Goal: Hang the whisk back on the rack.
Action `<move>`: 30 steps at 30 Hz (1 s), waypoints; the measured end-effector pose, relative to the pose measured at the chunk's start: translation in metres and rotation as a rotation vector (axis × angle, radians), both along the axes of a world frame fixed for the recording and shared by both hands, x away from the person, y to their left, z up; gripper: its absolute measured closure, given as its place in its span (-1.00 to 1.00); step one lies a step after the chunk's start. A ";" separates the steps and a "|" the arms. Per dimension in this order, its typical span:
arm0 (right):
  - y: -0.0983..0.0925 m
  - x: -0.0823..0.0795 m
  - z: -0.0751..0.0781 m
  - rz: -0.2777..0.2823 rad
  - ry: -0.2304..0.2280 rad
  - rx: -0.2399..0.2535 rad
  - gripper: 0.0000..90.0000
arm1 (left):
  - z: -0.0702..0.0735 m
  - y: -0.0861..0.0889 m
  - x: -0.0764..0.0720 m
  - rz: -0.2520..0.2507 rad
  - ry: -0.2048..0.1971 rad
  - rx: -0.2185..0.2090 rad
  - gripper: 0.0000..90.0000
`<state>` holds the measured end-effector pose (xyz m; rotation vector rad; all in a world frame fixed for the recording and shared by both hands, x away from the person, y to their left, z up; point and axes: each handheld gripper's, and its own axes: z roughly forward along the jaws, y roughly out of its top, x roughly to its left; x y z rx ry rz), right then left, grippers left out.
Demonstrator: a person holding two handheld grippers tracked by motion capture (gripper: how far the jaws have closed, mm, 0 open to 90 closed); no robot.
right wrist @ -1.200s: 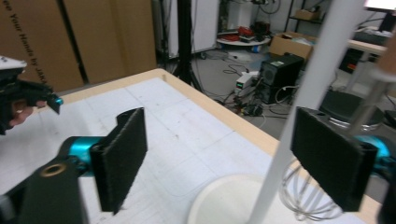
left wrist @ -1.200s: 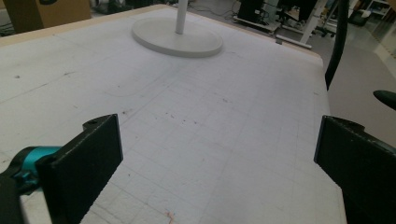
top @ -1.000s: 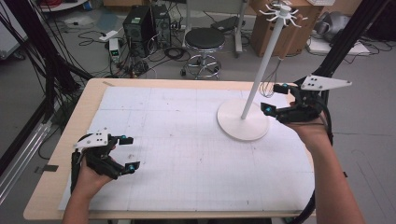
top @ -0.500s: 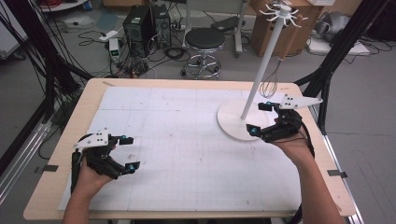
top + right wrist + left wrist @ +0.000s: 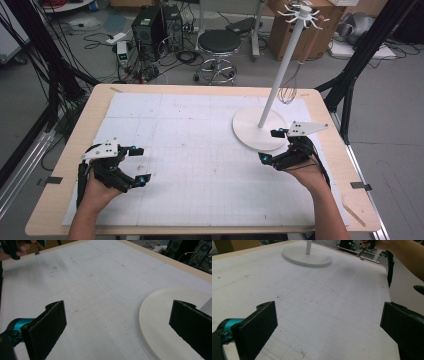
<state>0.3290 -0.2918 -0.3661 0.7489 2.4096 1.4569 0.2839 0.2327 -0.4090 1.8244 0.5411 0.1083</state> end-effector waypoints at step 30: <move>-0.012 -0.012 -0.032 -0.023 0.045 0.058 -0.99 | -0.005 -0.003 0.000 0.000 0.010 0.022 -0.96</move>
